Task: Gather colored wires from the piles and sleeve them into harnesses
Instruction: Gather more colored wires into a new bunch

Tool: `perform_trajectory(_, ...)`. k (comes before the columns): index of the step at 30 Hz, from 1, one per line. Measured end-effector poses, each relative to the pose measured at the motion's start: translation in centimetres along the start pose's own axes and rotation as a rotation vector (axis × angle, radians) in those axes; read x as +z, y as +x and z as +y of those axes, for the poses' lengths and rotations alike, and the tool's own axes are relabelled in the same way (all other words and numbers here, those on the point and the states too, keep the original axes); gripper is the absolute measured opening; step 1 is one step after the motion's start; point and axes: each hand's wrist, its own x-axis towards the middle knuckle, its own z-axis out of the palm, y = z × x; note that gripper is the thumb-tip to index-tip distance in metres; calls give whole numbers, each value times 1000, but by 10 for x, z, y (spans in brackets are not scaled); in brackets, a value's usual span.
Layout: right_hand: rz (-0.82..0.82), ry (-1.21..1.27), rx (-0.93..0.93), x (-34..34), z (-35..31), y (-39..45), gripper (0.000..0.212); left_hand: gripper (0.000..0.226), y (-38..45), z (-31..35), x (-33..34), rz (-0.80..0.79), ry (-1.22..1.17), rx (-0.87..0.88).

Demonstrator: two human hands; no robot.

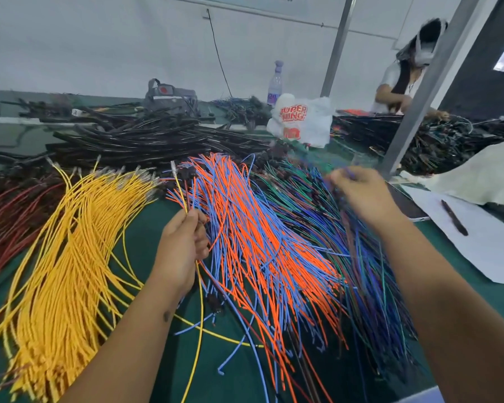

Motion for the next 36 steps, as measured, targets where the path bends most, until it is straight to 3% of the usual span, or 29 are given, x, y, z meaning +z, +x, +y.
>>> perform_trajectory(1,-71,-57,51,4,4,-1,31,32,1,0,1,0,-13,1)
perform_trajectory(3,-55,-43,119,8,4,-6,30,32,2,0,1,0,-49,1)
perform_trajectory(7,-34,335,272,3,-5,-4,38,32,2,-2,0,-8,-62,5)
perform_trajectory(9,30,371,238,-4,-14,0,38,31,2,-1,0,-16,-75,9)
perform_trajectory(14,201,629,-54,-26,-34,19,30,31,2,0,0,-29,-92,6)
perform_trajectory(17,130,444,42,-29,-29,22,8,31,0,2,0,-26,-76,6)
perform_trajectory(20,-100,318,284,-27,-13,16,34,32,-1,3,2,-14,-69,3)
perform_trajectory(24,-458,70,482,-17,1,3,28,32,-3,4,2,-18,-65,7)
perform_trajectory(26,-560,21,521,-9,4,1,35,32,-5,5,1,-17,-55,5)
perform_trajectory(28,-584,-10,521,-3,2,1,42,33,-6,6,1,-13,-43,2)
perform_trajectory(32,-557,-260,366,10,-2,-6,33,33,-7,8,3,-1,-51,-13)
perform_trajectory(34,-478,-185,350,13,-1,-11,31,32,-6,8,2,-2,-65,-29)
perform_trajectory(36,-338,57,390,7,-5,-13,33,32,-7,9,0,-6,-77,-51)
